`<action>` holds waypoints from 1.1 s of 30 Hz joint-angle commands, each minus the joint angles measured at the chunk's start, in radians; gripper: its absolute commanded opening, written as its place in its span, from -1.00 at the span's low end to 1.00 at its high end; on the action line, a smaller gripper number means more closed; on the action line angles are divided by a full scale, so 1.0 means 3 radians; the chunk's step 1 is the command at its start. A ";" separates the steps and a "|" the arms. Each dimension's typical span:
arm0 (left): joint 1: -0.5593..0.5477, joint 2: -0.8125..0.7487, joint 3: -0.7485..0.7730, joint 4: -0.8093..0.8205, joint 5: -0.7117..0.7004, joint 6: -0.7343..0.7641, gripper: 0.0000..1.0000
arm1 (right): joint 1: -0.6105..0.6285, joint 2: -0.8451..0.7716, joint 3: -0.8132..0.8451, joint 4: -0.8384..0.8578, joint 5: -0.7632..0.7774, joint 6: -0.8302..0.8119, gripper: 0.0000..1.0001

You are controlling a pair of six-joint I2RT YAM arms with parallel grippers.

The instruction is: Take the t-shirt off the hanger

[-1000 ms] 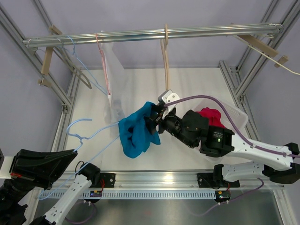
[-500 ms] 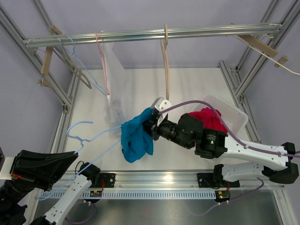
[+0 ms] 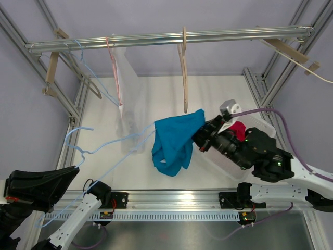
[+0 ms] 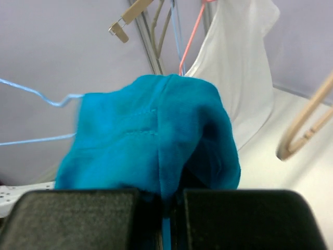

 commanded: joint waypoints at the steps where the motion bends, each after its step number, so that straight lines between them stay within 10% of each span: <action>1: -0.0006 0.0119 0.0459 -0.0302 -0.0348 0.0336 -1.00 | -0.0010 -0.0341 0.0280 -0.0400 0.0323 0.0411 -1.00; 12: -0.0063 0.0191 0.0092 -0.0288 -0.0564 0.0362 -1.00 | -0.0010 -0.0272 0.1389 -0.1262 0.1498 -0.0113 -1.00; 19: -0.0057 0.0231 -0.0082 -0.0057 -0.0441 0.0347 -1.00 | -0.0112 0.0307 0.2050 -0.0308 0.2195 -0.1764 -1.00; 33: -0.0057 0.0334 -0.0251 0.0137 -0.0334 0.0352 -1.00 | -0.2105 0.0104 0.1177 -0.0955 0.1255 -0.0621 -1.00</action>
